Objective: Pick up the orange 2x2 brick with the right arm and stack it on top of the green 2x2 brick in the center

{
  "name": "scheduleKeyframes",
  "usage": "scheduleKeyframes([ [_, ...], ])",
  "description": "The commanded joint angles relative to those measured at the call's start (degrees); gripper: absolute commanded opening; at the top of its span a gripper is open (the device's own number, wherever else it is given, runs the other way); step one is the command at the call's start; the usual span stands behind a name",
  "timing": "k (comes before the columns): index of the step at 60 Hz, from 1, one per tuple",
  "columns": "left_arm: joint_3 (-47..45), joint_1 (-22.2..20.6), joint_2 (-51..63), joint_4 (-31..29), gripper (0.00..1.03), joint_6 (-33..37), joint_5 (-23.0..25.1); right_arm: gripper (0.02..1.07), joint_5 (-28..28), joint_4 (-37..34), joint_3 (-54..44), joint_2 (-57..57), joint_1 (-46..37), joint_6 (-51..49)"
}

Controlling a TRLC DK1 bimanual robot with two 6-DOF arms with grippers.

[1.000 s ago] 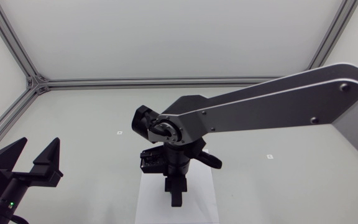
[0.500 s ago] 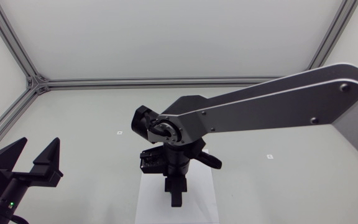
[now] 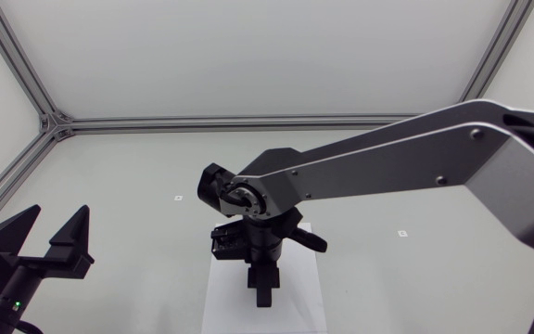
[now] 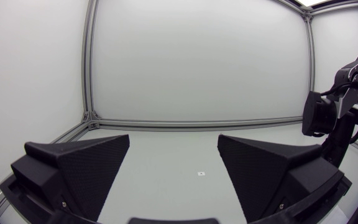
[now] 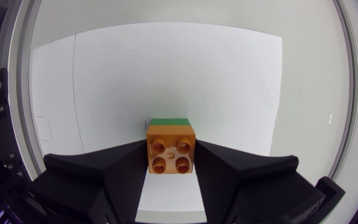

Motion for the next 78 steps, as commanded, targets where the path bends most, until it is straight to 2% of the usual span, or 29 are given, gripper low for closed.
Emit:
scheduleKeyframes([
  [1,-2.35,0.16,-0.45,-0.84,0.99,0.73,0.32,0.53,0.15,-0.40,-0.09,0.94,-0.19,0.74],
  [16,-2.35,0.16,-0.45,-0.84,0.99,0.73,0.23,0.52,-0.03,-0.57,-0.09,1.30,-0.11,0.92],
  [20,-2.35,0.16,-0.45,-0.84,0.99,0.73,0.23,0.47,-0.20,-0.57,-0.18,1.38,-0.02,1.01],
  [26,-2.35,0.16,-0.45,-0.84,0.99,0.73,0.32,0.46,-0.38,-0.57,-0.35,1.38,0.07,1.09],
  [30,-2.35,0.16,-0.45,-0.84,0.99,0.73,0.23,0.41,-0.47,-0.57,-0.53,1.38,0.16,1.18],
  [78,-2.35,0.16,-0.45,-0.84,0.99,0.73,0.23,0.41,-0.73,-0.13,-2.82,-0.64,1.21,2.06],
])
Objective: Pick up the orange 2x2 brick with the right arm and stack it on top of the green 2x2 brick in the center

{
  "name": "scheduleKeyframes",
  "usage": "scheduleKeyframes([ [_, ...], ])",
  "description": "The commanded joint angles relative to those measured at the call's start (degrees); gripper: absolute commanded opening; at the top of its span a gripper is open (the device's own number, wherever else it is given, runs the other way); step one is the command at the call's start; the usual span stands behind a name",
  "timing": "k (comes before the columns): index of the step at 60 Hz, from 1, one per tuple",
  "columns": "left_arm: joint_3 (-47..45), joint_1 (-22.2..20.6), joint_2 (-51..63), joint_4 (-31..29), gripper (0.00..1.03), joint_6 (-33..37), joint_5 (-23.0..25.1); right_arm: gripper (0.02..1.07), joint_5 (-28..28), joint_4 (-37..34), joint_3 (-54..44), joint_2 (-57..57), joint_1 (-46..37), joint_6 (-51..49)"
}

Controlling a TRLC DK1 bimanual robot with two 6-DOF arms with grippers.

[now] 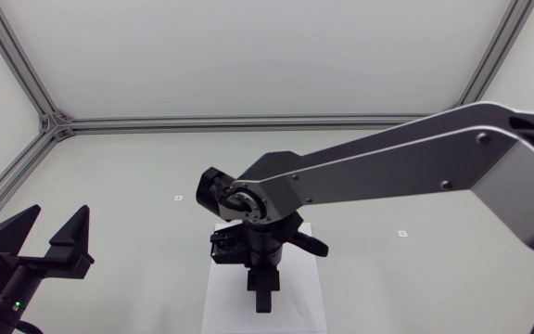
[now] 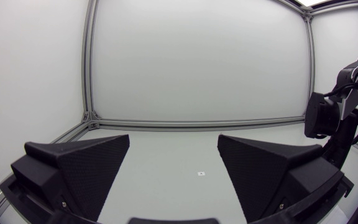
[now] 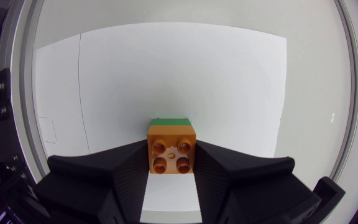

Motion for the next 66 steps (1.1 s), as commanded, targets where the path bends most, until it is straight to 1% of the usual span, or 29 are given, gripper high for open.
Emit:
scheduleKeyframes([
  [1,-2.35,0.14,-0.45,-0.76,0.99,0.73,0.25,0.41,-0.36,-0.16,-1.79,-0.07,0.38,0.73],
  [10,-2.35,0.14,-0.45,-0.84,0.99,0.73,0.25,0.42,-0.36,0.02,-1.88,0.11,0.38,0.55],
  [12,-2.35,0.14,-0.45,-0.76,0.99,0.73,0.25,0.44,-0.27,0.11,-1.88,0.11,0.38,0.55],
  [15,-2.35,0.14,-0.45,-0.84,0.99,0.73,0.25,0.50,-0.18,0.20,-2.05,0.11,0.38,0.38],
  [19,-2.35,0.14,-0.45,-0.84,0.99,0.73,0.25,0.55,-0.18,0.28,-2.05,0.02,0.29,0.38],
  [21,-2.35,0.14,-0.45,-0.84,0.99,0.73,0.25,0.60,-0.09,0.28,-2.14,0.02,0.29,0.38],
  [23,-2.35,0.14,-0.45,-0.84,0.99,0.73,0.25,0.67,0.08,0.28,-2.23,0.02,0.29,0.38],
  [26,-2.35,0.14,-0.45,-0.84,0.99,0.73,0.34,0.75,0.08,0.20,-2.23,-0.07,0.29,0.29],
  [33,-2.35,0.14,-0.45,-0.84,0.99,0.73,0.25,0.91,0.08,-0.07,-1.79,-0.51,0.29,0.38],
  [40,-2.35,0.14,-0.45,-0.84,0.99,0.73,0.25,1.02,0.08,-0.16,-1.26,-1.12,0.29,0.46],
  [48,-2.35,0.14,-0.45,-0.84,0.99,0.73,0.25,1.02,0.08,-0.68,-0.73,-2.71,0.21,0.55],
  [61,-2.35,0.14,-0.45,-0.84,0.99,0.73,0.25,1.02,0.08,-5.17,1.64,-8.24,0.03,1.34],
  [66,-2.35,0.14,-0.45,-0.84,0.99,0.73,0.25,1.02,-0.01,-5.87,2.17,-11.06,-0.06,2.05],
])
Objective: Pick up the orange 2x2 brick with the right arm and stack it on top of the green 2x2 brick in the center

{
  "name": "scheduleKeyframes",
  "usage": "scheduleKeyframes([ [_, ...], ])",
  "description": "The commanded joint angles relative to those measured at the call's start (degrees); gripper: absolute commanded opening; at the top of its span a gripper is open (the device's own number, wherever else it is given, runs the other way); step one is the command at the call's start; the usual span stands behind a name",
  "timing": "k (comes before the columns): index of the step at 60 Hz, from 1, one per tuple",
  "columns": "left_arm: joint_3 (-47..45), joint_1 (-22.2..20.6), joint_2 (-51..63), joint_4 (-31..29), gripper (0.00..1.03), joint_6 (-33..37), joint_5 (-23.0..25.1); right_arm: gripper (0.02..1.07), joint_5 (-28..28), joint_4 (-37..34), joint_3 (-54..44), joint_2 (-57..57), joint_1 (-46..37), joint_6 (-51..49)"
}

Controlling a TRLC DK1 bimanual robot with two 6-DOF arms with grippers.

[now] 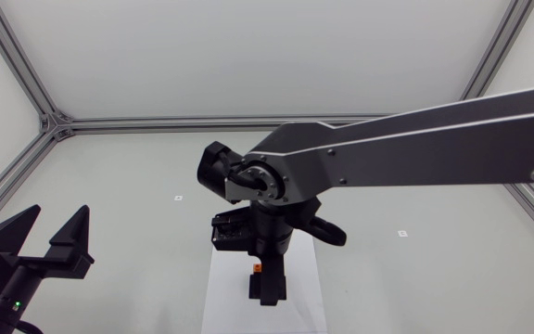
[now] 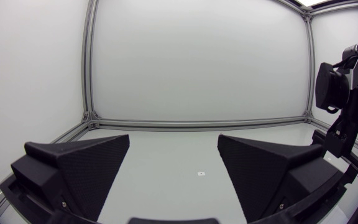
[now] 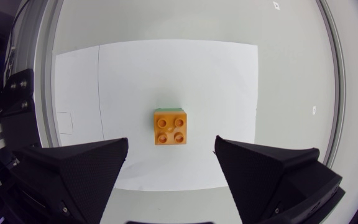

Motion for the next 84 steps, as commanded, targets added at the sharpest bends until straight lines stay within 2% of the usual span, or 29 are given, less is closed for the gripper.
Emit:
scheduleKeyframes([
  [1,-2.35,0.16,-0.45,-0.84,0.99,0.75,0.32,1.02,-0.07,-1.37,1.58,-3.60,-0.04,1.50],
  [16,-2.35,0.16,-0.45,-0.84,0.99,0.75,0.23,1.02,-0.51,-2.25,1.31,-14.06,-0.92,5.54],
  [33,-2.35,0.16,-0.45,-0.84,0.99,0.75,0.23,1.02,0.10,-0.58,-6.33,-29.01,-6.72,9.32],
  [45,-2.35,0.16,-0.45,-0.84,0.99,0.75,0.23,1.02,0.98,1.53,-11.96,-39.46,-15.33,13.01],
  [68,-2.35,0.16,-0.45,-0.84,0.99,0.75,0.23,1.02,0.89,10.67,-28.31,-59.59,-32.56,14.07],
  [84,-2.35,0.16,-0.45,-0.84,0.99,0.75,0.23,1.02,0.89,17.88,-39.99,-76.29,-42.22,19.61],
])
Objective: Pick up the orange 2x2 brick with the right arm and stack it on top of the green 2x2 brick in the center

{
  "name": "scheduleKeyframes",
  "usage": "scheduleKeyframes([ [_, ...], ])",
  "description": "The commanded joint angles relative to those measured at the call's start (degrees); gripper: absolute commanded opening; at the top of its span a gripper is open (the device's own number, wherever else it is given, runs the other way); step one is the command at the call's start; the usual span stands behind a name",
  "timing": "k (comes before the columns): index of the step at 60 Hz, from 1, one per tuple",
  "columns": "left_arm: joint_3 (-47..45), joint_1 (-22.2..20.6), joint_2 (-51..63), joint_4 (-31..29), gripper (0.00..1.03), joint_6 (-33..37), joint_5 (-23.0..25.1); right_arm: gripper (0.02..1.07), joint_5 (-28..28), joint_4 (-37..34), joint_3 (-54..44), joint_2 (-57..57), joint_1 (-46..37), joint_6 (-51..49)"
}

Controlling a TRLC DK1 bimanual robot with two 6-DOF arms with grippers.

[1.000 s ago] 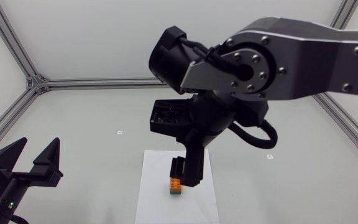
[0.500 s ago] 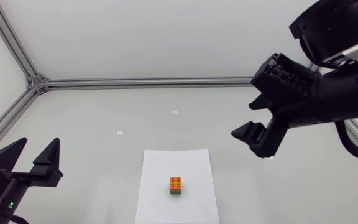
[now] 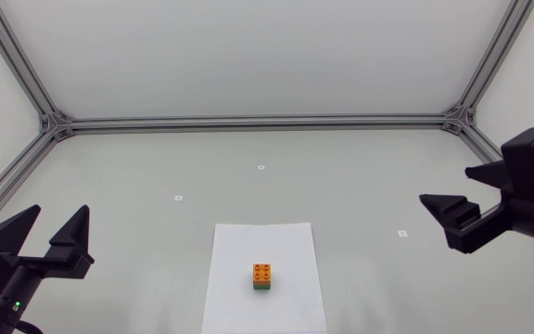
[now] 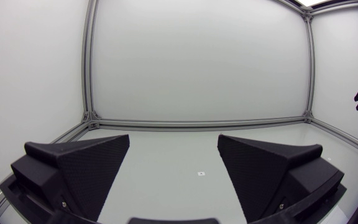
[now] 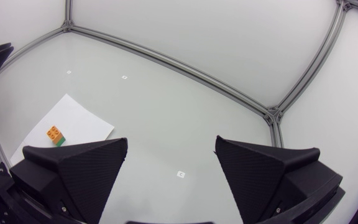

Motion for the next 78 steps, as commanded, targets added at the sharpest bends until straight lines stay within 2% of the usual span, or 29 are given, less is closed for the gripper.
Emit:
scheduleKeyframes([
  [1,-2.35,0.14,-0.45,-0.84,0.99,0.73,0.23,1.02,0.04,2.45,-4.22,-6.00,-1.66,2.47],
  [19,-2.35,0.14,-0.45,-0.84,0.99,0.73,0.23,1.02,1.80,6.23,-12.04,-18.75,-2.01,2.56],
  [24,-2.35,0.14,-0.45,-0.84,0.99,0.73,0.23,1.02,1.73,8.72,-14.64,-20.34,-4.46,1.63],
  [78,-2.35,0.14,-0.45,-0.84,0.99,0.73,0.23,1.02,-1.64,36.10,-38.99,-33.82,-12.37,16.37],
])
